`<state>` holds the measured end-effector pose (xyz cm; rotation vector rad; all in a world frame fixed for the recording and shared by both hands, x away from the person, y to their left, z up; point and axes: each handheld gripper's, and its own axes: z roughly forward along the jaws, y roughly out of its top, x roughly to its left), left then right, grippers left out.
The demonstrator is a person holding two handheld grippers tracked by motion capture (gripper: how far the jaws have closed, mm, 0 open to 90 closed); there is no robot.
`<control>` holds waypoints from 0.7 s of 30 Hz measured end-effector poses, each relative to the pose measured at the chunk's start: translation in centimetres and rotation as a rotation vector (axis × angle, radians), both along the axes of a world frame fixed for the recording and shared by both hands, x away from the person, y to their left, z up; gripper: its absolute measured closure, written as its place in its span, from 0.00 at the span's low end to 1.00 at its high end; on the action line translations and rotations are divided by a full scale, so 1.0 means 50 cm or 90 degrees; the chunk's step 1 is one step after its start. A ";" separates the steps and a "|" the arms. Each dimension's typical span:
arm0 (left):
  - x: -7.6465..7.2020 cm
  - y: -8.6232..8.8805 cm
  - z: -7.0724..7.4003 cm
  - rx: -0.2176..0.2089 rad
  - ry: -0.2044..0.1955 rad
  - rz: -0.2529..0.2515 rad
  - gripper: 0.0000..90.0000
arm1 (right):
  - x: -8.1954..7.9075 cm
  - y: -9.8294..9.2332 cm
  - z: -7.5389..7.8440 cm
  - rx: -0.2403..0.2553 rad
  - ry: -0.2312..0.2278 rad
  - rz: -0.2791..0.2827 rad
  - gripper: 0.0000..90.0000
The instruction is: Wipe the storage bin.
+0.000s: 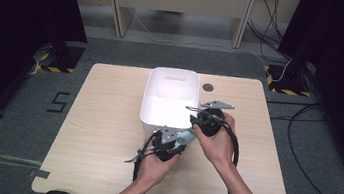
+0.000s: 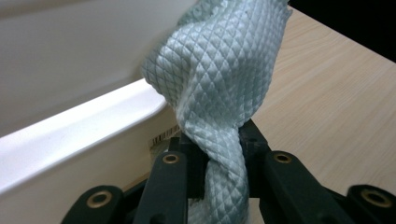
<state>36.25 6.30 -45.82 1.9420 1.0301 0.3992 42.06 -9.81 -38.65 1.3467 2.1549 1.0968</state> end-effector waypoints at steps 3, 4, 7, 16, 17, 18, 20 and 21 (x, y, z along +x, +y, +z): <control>0.000 -0.004 -0.009 0.008 0.000 -0.001 0.85 | 0.000 0.000 0.000 0.000 0.000 0.000 0.76; 0.000 -0.004 -0.009 0.008 0.000 -0.001 0.85 | 0.000 0.000 0.000 0.000 0.000 0.000 0.76; 0.001 -0.006 -0.017 0.014 0.002 -0.001 0.85 | 0.000 0.000 0.000 0.000 -0.001 0.000 0.76; 0.003 -0.014 -0.037 0.029 0.006 0.002 0.85 | 0.000 0.000 0.000 0.001 -0.002 0.000 0.76; 0.003 -0.015 -0.040 0.029 0.006 0.003 0.85 | 0.000 0.000 0.000 0.000 -0.001 0.000 0.76; 0.004 -0.015 -0.042 0.030 0.005 0.003 0.85 | 0.000 0.000 0.000 0.000 -0.002 0.000 0.76; 0.004 -0.016 -0.045 0.032 0.006 0.003 0.85 | 0.000 0.000 0.000 0.000 -0.002 0.000 0.76; 0.005 -0.016 -0.047 0.034 0.006 0.004 0.85 | 0.000 0.000 0.000 0.000 -0.002 0.000 0.76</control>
